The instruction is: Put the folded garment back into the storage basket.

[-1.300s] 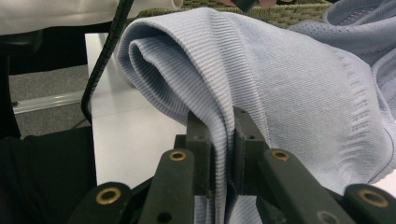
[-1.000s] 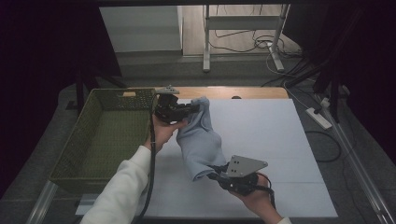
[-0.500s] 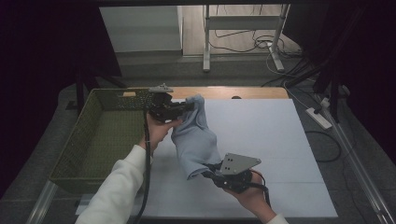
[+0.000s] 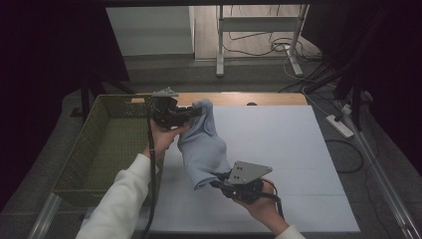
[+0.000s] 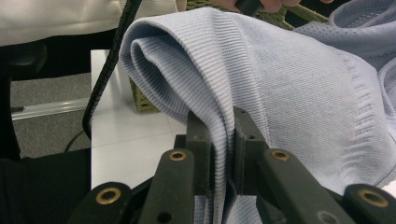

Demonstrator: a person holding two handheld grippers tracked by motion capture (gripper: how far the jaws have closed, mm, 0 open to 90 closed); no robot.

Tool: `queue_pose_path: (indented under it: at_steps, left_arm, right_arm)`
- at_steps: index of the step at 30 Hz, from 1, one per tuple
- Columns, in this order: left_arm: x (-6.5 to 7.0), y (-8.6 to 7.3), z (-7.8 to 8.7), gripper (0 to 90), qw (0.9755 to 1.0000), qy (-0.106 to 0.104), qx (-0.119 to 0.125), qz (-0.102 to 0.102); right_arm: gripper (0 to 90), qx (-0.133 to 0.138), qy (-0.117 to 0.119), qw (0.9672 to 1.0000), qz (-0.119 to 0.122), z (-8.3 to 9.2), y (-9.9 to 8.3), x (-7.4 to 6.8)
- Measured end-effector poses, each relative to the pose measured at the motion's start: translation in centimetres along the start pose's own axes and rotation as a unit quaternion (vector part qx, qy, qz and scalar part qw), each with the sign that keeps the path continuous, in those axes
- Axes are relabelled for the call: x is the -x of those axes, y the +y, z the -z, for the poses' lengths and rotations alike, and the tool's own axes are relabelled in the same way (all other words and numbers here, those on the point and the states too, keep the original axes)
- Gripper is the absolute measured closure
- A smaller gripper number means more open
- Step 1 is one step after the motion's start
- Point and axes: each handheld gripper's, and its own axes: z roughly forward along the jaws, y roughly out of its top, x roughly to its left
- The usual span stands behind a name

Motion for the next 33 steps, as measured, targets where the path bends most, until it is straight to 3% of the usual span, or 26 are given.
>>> queue_pose_path:
  at_steps: [33]
  left_arm:
    - [-1.7,0.3,3.6,80.0,0.9996,0.018,0.019,0.006]
  right_arm:
    - [79.3,0.012,0.015,0.9997,0.017,-2.3,2.4,-0.1]
